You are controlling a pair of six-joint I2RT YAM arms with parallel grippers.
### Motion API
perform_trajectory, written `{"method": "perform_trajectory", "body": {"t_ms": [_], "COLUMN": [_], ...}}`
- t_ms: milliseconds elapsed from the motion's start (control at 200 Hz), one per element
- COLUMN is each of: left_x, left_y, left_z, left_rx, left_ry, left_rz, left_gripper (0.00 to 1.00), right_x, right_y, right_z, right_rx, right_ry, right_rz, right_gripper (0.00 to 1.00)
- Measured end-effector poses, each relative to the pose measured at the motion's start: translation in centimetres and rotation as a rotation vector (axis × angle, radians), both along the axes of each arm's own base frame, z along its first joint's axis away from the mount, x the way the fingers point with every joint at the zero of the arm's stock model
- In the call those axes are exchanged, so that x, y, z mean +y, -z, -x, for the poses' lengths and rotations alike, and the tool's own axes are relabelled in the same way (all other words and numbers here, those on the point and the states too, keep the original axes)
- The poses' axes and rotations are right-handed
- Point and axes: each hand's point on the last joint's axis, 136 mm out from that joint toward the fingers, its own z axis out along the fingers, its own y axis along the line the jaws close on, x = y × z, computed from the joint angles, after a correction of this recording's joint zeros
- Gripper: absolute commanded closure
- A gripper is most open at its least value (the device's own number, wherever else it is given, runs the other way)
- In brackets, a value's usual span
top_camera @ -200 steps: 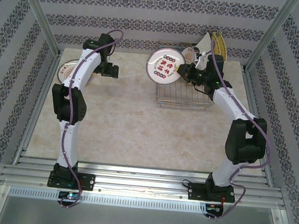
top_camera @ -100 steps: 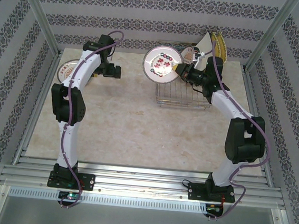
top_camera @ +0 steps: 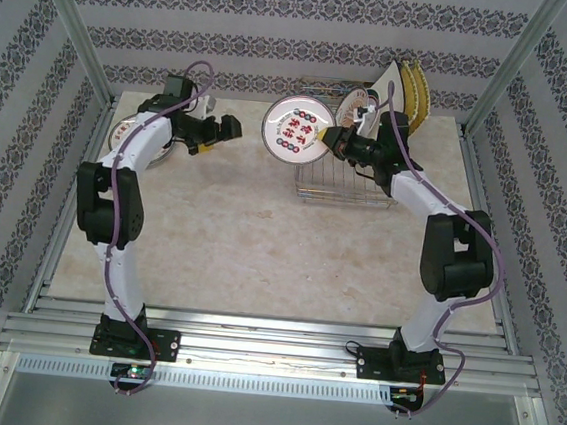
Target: Unload the plates from the dish rack
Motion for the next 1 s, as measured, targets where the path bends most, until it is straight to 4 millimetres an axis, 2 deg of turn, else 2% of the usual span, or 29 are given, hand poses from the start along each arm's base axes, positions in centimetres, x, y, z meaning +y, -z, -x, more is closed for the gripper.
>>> {"method": "perform_trajectory", "body": {"t_ms": [90, 270, 415, 739, 819, 909, 1004], "left_x": [-0.8, -2.4, -2.9, -4.3, -4.5, -4.6, -4.7], "left_y": [-1.0, -1.6, -2.5, -3.3, -3.3, -3.4, -3.5], "left_z": [-0.8, -1.0, -1.3, -0.9, -0.6, -0.6, -0.6], "left_rx": [-0.043, -0.069, -0.094, -0.11, -0.105, -0.103, -0.106], "left_ry": [0.012, 0.042, 0.058, 0.099, 0.104, 0.104, 0.109], "left_rz": [0.106, 0.248, 0.29, 0.321, 0.324, 0.33, 0.335], "left_gripper": [0.0, 0.0, 0.0, 0.07, 0.15, 0.32, 0.65], "right_x": [0.2, 0.7, 1.5, 5.2, 6.0, 6.7, 7.2], "right_y": [0.4, 1.1, 1.1, 0.8, 0.9, 0.8, 0.5], "right_z": [-0.2, -1.1, -1.9, -3.5, -3.5, -3.4, -3.2], "right_rx": [0.01, 0.03, 0.036, 0.035, 0.039, 0.036, 0.032], "right_ry": [-0.003, -0.005, -0.013, -0.066, -0.079, -0.09, -0.099], "right_rz": [-0.002, -0.01, -0.019, -0.043, -0.046, -0.048, -0.05], "right_gripper": [1.0, 1.0, 1.0, 1.0, 1.0, 1.0, 1.0]}}
